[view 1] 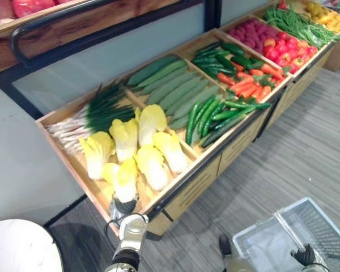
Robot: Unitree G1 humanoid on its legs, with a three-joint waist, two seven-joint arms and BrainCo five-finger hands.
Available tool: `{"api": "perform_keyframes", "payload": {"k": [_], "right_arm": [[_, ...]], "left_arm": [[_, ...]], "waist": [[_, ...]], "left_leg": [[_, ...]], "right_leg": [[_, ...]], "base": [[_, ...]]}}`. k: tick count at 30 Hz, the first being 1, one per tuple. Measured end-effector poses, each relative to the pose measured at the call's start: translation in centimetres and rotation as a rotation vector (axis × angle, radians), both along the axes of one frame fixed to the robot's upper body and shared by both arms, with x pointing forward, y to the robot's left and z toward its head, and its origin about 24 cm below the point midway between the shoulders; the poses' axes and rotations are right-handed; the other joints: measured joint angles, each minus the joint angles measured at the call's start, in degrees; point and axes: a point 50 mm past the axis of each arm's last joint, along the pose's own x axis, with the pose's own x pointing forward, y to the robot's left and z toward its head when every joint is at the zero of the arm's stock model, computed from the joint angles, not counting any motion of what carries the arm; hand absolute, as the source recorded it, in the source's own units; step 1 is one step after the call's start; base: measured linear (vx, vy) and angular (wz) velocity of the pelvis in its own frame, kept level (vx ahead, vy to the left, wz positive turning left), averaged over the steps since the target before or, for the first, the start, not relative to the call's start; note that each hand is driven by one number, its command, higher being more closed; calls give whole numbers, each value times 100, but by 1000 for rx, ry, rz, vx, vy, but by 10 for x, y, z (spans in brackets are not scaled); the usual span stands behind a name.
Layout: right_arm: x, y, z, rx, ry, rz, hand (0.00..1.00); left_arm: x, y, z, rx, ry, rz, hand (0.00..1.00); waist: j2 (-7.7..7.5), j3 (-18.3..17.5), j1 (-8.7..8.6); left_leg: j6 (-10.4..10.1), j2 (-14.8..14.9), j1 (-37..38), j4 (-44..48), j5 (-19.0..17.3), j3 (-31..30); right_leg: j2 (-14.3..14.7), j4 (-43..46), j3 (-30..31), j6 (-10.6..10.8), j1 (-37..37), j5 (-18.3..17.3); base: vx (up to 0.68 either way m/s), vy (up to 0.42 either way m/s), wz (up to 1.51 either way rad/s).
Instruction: Pick vegetable in the basket
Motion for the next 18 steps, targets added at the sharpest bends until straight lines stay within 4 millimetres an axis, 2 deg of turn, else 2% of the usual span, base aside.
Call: {"api": "perform_keyframes", "payload": {"k": [2,7,12,18], "right_arm": [[-2,2,-2,11,3,-13,100],[-7,2,-5,26,7,-60,100],[-9,5,-7,43,3,-91,100],[-13,3,-7,43,8,-114,100]], "left_arm": [[-1,-1,4,-10,-26,-17,100],[-1,-10,9,-42,-68,-46,100],[-7,-15,13,-60,-87,-94,100],[-10,-18,27,-67,-159,-108,100]], "waist": [[-44,13,15],[-14,-8,20],[-75,-30,27],[-83,-41,69]], "left_leg": [[14,-20,-9,-27,10,-30],[41,-65,-11,-93,34,-194],[55,-74,-20,-92,43,-310],[100,-89,-28,-83,79,-452]], "right_leg": [[-16,8,-32,-4,1,5],[-73,10,-208,2,71,6],[-89,11,-334,2,122,6],[-124,10,-458,-1,198,4]], "base": [[-14,-16,13],[-4,-4,17],[-28,-29,10],[-56,-42,9]]}}
